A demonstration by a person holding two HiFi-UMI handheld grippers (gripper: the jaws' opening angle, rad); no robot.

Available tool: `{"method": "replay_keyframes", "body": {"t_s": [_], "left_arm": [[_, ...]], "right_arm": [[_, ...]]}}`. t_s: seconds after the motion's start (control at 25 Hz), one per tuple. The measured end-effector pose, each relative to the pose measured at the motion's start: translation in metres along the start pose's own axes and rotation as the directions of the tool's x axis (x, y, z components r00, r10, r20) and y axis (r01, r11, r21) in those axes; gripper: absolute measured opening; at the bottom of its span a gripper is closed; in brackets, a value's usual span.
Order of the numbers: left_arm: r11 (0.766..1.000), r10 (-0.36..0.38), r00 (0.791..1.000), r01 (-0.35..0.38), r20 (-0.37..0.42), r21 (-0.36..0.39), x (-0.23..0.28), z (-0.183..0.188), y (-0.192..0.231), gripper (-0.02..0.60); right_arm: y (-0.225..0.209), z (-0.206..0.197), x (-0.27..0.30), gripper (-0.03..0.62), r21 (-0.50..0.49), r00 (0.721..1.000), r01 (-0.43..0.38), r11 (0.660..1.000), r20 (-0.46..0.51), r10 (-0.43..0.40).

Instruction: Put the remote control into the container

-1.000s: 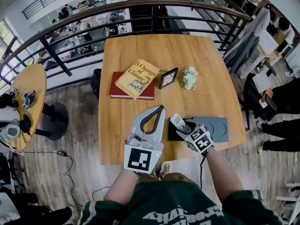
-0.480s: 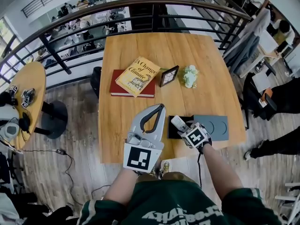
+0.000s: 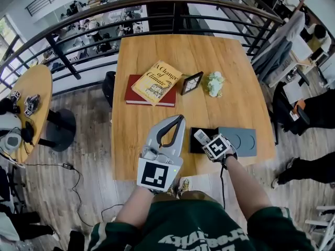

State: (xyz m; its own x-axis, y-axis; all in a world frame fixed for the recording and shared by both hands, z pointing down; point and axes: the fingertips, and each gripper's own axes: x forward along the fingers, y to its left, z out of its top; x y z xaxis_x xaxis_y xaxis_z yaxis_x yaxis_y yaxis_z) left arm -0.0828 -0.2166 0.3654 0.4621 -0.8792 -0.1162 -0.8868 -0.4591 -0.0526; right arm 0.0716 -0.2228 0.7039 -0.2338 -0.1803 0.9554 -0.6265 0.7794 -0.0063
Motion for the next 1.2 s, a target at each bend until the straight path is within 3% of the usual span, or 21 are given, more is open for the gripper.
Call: {"method": "replay_keyframes", "body": {"t_s": [0.28,0.68,1.0,1.2], "left_arm": [[1.000,0.018,1.000,-0.018,-0.009,0.002,-0.005,-0.003,0.007,-0.002],[0.999,0.024,1.000,-0.023,-0.021,0.023,-0.005,-0.009,0.012,-0.002],[1.000,0.020,0.999,-0.020,-0.027,0.012,-0.004,-0.011,0.011,-0.002],[1.000,0.022,0.999,-0.022,-0.028,0.004,-0.004,-0.011,0.012,-0.002]], "right_arm": [[-0.007,-0.008,0.017,0.249,-0.043,0.996,0.008,0.999,-0.088,-0.012],[-0.008,0.005,0.026,0.250,-0.137,0.991,0.015,0.990,-0.129,-0.033],[-0.015,-0.005,0.025,0.249,-0.145,0.979,0.037,0.989,-0.194,-0.065],[-0.009,0.006,0.026,0.250,-0.154,0.987,0.019,0.988,-0.154,-0.043]]}}
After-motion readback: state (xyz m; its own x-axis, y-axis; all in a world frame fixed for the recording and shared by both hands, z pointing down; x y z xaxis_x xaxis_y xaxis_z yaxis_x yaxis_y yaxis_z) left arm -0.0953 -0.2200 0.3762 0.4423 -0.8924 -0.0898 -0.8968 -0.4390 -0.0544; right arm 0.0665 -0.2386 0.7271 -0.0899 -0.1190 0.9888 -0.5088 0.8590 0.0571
